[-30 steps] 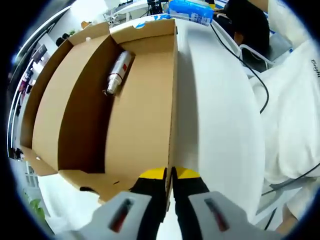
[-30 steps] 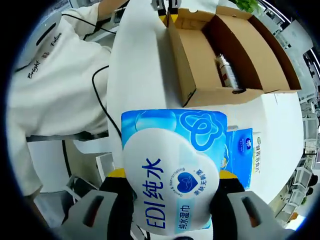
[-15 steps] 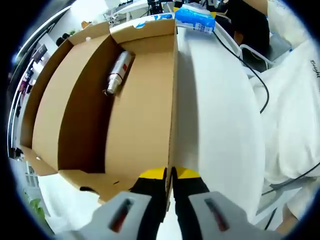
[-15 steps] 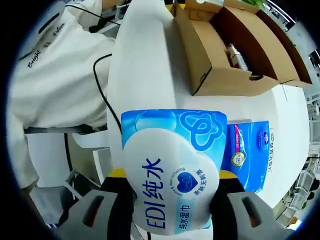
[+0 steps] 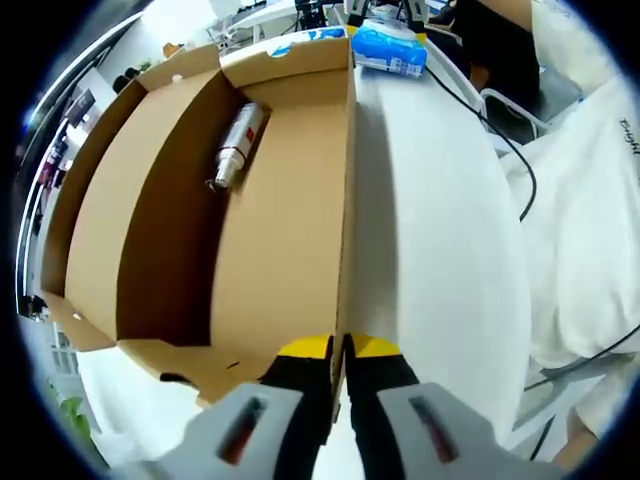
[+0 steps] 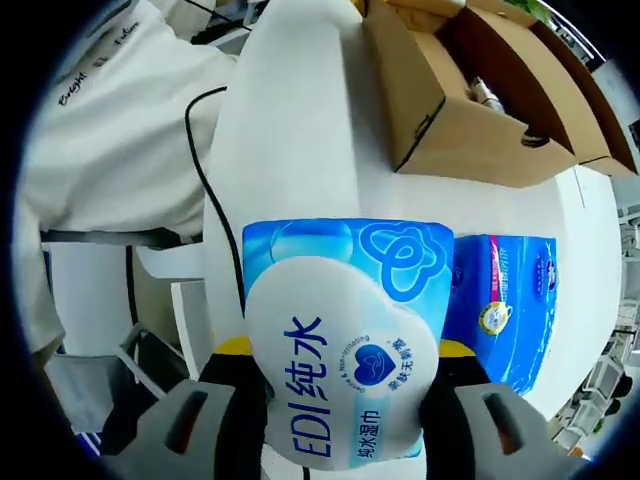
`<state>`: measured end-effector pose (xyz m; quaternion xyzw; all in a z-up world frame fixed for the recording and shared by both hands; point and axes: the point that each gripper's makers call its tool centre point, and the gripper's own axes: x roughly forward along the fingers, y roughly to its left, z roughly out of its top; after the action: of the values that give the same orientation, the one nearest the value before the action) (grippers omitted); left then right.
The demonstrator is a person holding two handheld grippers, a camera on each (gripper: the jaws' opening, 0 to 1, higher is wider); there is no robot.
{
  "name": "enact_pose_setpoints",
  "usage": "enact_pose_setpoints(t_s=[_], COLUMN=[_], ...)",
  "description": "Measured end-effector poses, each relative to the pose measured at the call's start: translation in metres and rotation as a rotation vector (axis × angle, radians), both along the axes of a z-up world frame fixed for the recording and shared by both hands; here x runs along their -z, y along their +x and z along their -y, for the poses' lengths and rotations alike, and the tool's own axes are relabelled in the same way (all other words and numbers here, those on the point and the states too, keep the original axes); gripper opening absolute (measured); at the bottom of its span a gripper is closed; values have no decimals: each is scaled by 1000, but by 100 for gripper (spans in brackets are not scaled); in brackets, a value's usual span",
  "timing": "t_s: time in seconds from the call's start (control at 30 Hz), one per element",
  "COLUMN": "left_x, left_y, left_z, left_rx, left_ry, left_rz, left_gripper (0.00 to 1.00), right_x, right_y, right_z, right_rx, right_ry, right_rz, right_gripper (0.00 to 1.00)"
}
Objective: Operate the shoe box by opening the lid, removing the specified soft item, and placing it in the target area until the item is outside and the box remains undamaged.
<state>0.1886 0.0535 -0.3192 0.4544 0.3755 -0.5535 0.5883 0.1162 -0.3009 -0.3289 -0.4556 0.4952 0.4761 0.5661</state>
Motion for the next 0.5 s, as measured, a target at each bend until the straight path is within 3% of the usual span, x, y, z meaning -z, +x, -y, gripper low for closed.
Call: enact_pose_setpoints(t_s=[0.5], left_x=[-1], left_y=[6], left_z=[0], left_rx=[-1], left_ry=[-1], left_rz=[1], left_gripper=[4], right_x=[8], right_y=[-4], right_z=[4], right_rx=[-72], right_ry=[10], right_rz=[-31], right_gripper=[62])
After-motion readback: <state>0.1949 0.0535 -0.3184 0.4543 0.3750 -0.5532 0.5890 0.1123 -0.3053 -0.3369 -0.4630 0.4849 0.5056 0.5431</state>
